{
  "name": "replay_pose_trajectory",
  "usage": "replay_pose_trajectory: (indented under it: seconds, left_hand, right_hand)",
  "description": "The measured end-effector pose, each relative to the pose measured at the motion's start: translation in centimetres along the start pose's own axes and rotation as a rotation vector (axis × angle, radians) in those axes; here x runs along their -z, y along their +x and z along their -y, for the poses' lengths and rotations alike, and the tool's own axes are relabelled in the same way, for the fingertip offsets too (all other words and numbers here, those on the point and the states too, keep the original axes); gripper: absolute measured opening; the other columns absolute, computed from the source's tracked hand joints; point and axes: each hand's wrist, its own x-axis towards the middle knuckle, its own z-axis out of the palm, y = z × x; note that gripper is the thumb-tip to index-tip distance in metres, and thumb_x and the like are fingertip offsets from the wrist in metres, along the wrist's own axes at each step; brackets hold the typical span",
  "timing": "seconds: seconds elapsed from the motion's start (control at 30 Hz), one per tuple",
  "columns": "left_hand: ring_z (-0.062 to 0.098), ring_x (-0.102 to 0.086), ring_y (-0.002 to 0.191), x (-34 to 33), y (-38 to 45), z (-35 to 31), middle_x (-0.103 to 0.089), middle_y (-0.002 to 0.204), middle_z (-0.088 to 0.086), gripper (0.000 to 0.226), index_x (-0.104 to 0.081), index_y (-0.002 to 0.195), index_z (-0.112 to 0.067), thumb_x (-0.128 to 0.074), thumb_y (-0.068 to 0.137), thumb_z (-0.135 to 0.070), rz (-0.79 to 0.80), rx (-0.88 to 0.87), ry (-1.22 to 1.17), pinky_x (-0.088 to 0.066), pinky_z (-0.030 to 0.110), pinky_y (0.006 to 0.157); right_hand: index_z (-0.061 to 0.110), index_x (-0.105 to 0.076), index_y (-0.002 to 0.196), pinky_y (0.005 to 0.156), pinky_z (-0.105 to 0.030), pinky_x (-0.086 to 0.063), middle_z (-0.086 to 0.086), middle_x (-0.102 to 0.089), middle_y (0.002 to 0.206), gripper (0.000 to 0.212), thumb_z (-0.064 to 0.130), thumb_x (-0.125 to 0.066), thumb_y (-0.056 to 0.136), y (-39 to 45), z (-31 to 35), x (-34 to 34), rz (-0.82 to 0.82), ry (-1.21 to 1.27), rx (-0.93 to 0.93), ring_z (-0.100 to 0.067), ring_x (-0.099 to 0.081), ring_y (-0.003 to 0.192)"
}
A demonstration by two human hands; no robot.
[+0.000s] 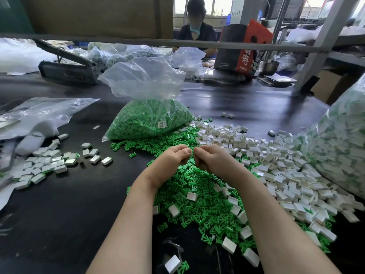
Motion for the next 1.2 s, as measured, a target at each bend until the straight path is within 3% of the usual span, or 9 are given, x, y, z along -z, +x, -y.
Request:
replay_pose_trajectory:
  seconds: [0.13, 0.4, 0.6, 0.8, 1.0, 1.2]
  left_hand:
    - [0.002, -0.036, 0.057, 0.1, 0.0, -0.1, -0.038, 0.068, -0.004, 0.028, -0.046, 0.076, -0.016, -0.039, 0.103, -0.013, -0.018, -0.028, -0.009, -0.033, 0.012, 0.056]
    - [0.005, -0.037, 0.063, 0.0, -0.1, -0.1, -0.04, 0.07, -0.005, 0.026, -0.047, 0.078, -0.017, -0.041, 0.103, -0.013, -0.009, -0.017, -0.071, -0.035, 0.015, 0.062]
    - [0.007, -0.036, 0.065, 0.1, -0.1, -0.1, -0.04, 0.071, -0.004, 0.023, -0.049, 0.081, -0.016, -0.041, 0.103, -0.015, 0.015, -0.019, -0.049, -0.031, 0.023, 0.066]
    - [0.003, -0.034, 0.056, 0.0, -0.2, -0.5, -0.038, 0.064, -0.006, 0.031, -0.045, 0.072, -0.017, -0.039, 0.102, -0.011, 0.083, -0.011, 0.004, -0.032, 0.014, 0.056]
    - [0.007, -0.032, 0.061, 0.0, -0.6, -0.6, -0.037, 0.066, -0.005, 0.03, -0.045, 0.074, -0.016, -0.039, 0.102, -0.01, 0.135, 0.016, -0.026, -0.029, 0.02, 0.06]
    - [0.01, -0.033, 0.069, 0.2, -0.7, -0.5, -0.039, 0.073, -0.001, 0.014, -0.049, 0.093, -0.007, -0.04, 0.103, -0.012, 0.16, 0.038, -0.023, -0.03, 0.024, 0.068]
  right_hand:
    - [0.012, -0.05, 0.071, 0.046, -0.015, -0.029, 0.006, -0.041, 0.056, 0.035, 0.021, -0.04, 0.105, -0.2, 0.2, -0.2, 0.001, 0.111, 0.03, -0.004, -0.033, 0.046]
    - [0.016, -0.056, 0.073, 0.05, -0.024, -0.024, 0.01, -0.042, 0.052, 0.038, 0.033, -0.042, 0.104, 0.0, -0.6, -0.2, 0.027, 0.124, -0.008, -0.011, -0.03, 0.05]
    - [0.015, -0.049, 0.072, 0.048, -0.018, -0.026, 0.01, -0.038, 0.053, 0.033, 0.02, -0.043, 0.104, -0.1, -0.6, -0.2, 0.038, 0.259, 0.058, -0.006, -0.03, 0.048]
    - [0.014, -0.049, 0.071, 0.045, -0.017, -0.023, 0.007, -0.037, 0.057, 0.034, 0.017, -0.042, 0.104, -0.4, -0.9, 0.2, 0.144, 0.352, 0.047, -0.005, -0.027, 0.047]
    - [0.016, -0.052, 0.072, 0.047, -0.015, -0.025, 0.008, -0.039, 0.059, 0.033, 0.015, -0.042, 0.104, -0.7, -0.9, 0.4, 0.204, 0.33, 0.052, -0.004, -0.028, 0.049]
    - [0.017, -0.053, 0.074, 0.048, -0.014, -0.029, 0.01, -0.041, 0.061, 0.032, 0.017, -0.043, 0.104, -0.8, -1.0, 0.5, 0.209, 0.284, 0.062, -0.002, -0.031, 0.05]
